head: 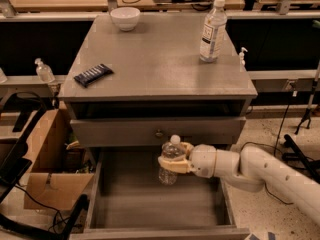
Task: Pick water bottle from middle drawer and place on counter
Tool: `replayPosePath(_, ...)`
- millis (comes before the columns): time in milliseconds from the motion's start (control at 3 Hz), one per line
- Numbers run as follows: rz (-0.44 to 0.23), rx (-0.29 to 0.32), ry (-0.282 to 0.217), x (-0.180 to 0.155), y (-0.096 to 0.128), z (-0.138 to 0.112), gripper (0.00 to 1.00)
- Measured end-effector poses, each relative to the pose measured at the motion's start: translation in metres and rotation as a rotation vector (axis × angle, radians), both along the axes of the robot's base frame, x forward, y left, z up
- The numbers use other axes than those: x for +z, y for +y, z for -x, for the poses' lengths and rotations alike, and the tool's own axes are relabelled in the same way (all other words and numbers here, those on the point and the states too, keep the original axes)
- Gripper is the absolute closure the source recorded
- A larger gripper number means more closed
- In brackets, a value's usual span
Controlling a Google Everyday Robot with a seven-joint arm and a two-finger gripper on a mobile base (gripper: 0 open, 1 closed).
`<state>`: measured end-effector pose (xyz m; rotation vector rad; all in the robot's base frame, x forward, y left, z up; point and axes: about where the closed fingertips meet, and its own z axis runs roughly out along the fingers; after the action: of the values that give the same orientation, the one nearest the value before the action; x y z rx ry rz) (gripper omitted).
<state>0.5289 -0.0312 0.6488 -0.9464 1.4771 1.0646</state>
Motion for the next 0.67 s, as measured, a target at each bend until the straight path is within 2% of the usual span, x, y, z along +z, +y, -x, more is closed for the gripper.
replayPosePath(333,0.003,0.043,-0.032,0.099,-0.001,-0.011,1.00)
replayPosePath(667,0.032,0.041,-0.088,0.203,0.007,-0.026,1.00)
